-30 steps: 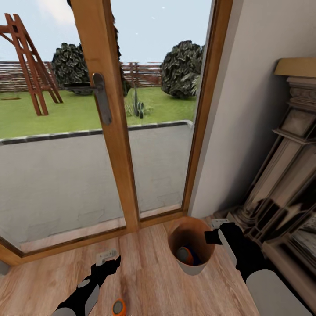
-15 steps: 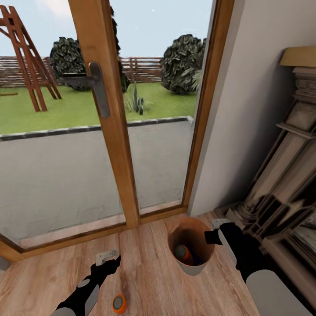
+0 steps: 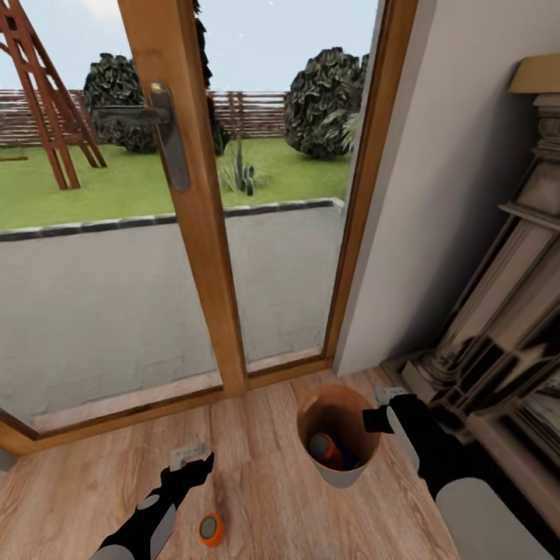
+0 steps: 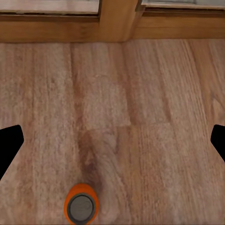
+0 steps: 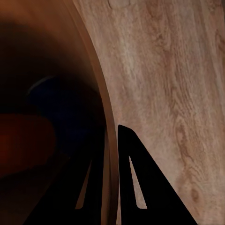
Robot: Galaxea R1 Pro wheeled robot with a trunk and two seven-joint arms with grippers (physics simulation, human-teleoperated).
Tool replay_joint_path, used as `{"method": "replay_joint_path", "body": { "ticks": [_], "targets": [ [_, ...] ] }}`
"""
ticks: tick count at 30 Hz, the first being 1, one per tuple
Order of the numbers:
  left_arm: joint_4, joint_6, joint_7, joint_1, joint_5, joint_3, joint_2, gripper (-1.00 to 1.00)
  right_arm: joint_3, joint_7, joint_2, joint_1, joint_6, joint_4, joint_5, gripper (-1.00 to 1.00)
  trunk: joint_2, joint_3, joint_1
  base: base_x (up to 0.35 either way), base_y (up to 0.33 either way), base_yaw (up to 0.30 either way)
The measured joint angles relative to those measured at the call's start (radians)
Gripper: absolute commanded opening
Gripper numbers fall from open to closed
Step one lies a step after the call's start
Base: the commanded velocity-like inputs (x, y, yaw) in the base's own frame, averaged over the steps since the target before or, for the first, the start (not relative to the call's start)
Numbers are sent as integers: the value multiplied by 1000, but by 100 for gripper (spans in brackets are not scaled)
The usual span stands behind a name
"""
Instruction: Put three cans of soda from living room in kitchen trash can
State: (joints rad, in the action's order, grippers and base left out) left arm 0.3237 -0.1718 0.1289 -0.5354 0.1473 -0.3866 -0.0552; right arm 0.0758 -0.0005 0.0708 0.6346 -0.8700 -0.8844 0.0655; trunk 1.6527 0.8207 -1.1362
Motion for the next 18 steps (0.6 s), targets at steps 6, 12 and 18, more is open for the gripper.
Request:
{"method": "replay_joint_path", "body": {
  "ticks": [6, 12, 18],
  "targets": [
    [0, 0, 0, 0, 0, 0, 0, 100, -1, 1, -1, 0, 0, -2, 0, -100, 21, 19, -12, 0, 0, 0],
    [0, 0, 0, 0, 0, 0, 0, 100, -1, 2, -3, 0, 0, -7, 3, -100, 63, 47, -35, 0, 0, 0],
    [0, 0, 0, 0, 0, 0, 1, 100, -1, 2, -3, 0, 0, -8, 3, -100, 105, 75, -58, 0, 0, 0]
  ]
}}
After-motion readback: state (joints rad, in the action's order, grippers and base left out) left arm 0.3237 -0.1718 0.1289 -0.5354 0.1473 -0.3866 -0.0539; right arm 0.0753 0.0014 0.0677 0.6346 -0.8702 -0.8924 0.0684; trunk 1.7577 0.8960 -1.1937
